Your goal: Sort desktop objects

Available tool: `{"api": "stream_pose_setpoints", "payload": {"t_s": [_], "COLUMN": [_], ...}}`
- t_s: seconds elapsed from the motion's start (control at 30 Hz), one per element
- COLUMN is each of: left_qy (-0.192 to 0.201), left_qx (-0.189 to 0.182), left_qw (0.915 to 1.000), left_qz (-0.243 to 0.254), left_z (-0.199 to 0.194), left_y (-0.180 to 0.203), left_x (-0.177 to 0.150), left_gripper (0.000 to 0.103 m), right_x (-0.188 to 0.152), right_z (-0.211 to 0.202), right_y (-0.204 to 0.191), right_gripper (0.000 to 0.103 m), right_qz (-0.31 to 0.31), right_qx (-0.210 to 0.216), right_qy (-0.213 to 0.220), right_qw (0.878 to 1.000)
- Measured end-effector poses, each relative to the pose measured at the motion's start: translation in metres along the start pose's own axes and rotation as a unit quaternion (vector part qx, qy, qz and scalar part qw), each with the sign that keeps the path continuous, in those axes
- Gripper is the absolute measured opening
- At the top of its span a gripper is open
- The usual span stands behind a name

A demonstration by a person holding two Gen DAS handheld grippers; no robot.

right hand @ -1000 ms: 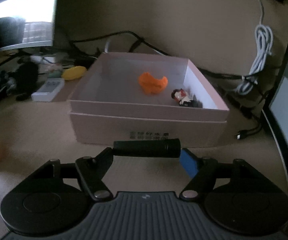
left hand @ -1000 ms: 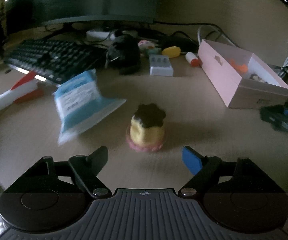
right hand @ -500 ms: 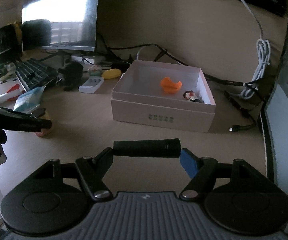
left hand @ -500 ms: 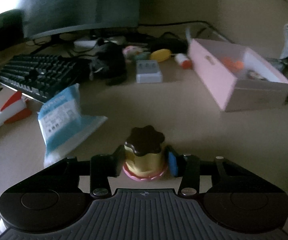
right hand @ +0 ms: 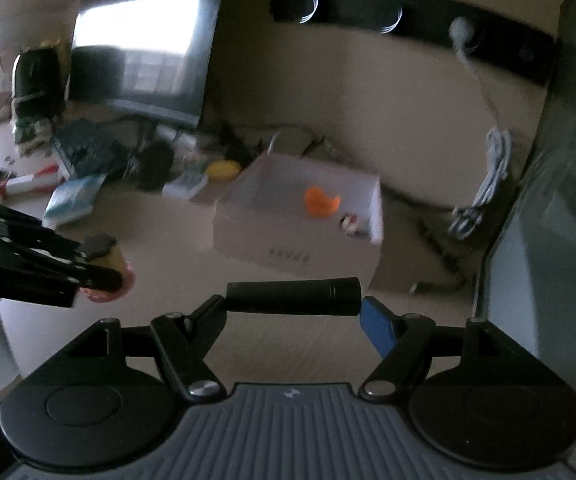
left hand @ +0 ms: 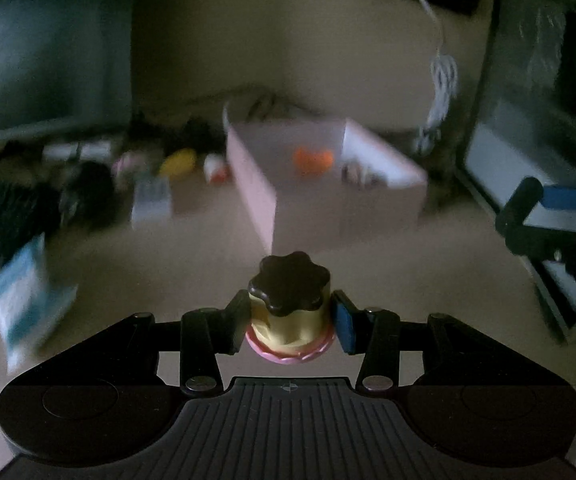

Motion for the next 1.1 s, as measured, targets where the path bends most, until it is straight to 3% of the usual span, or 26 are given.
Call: {"api": "stream_pose_setpoints", "payload": {"t_s": [0.13, 0.2, 0.3, 0.37, 0.43, 0.53, 0.67, 0.8, 0.93, 1.03, 1.1], "left_qy": [0.091, 0.092, 0.094, 0.091, 0.069, 0.014, -0.046, -0.056, -0.063, -0.062, -0.062], "left_qx": [0.004, 0.000, 0.021, 0.022, 0.036, 0.077, 0.104, 0.125, 0.138, 0.131, 0.124], "left_qw": [0.9956, 0.9952, 0.9949, 0.9955, 0.9970, 0.9961, 0.9854, 0.9739, 0.9664, 0.9652, 0.9651], "left_qz": [0.024, 0.034, 0.030, 0.016, -0.004, -0.042, -0.127, -0.181, -0.208, -0.218, -0.222], "left_z": [-0.001, 0.009, 0.010, 0.007, 0.010, 0.021, 0.022, 0.008, -0.007, -0.019, -0.024], "left_y": [0.012, 0.015, 0.001, -0.017, -0.038, -0.073, -0.121, -0.164, -0.198, -0.210, -0.214], "left_x": [0.079, 0.112, 0.125, 0.110, 0.084, 0.039, -0.007, -0.029, -0.041, -0.049, -0.052], "left_gripper": [0.049, 0.070, 0.082, 0.094, 0.095, 0.095, 0.095, 0.096, 0.097, 0.097, 0.097], "right_x": [0.054, 0.089, 0.131, 0.137, 0.130, 0.111, 0.085, 0.080, 0.100, 0.125, 0.141], "right_z": [-0.002, 0.001, 0.007, 0.006, 0.011, 0.033, 0.067, 0.095, 0.123, 0.155, 0.179], "right_y": [0.013, 0.020, 0.032, 0.036, 0.036, 0.026, -0.019, -0.071, -0.117, -0.151, -0.168], "right_gripper": [0.074, 0.074, 0.078, 0.081, 0.086, 0.086, 0.086, 0.086, 0.086, 0.085, 0.072], "right_qz": [0.048, 0.072, 0.114, 0.122, 0.121, 0.113, 0.049, -0.010, -0.043, -0.050, -0.043], "right_qx": [-0.021, -0.025, -0.021, -0.022, -0.030, -0.032, -0.010, 0.036, 0.063, 0.076, 0.074], "right_qy": [0.072, 0.102, 0.112, 0.119, 0.119, 0.077, 0.017, -0.023, -0.029, -0.029, -0.041], "right_qw": [0.996, 0.992, 0.987, 0.985, 0.985, 0.990, 0.999, 0.999, 0.997, 0.995, 0.995]}}
Point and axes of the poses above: each gripper's, at about its wrist camera, not at the fingertips, and z roughly the way its jaws point, y to its right, x to its top, the point moved 4 cm from there along z, roughly the way its jaws point, and after that the axes turned 14 degrees about -y, right-handed, at the moved point
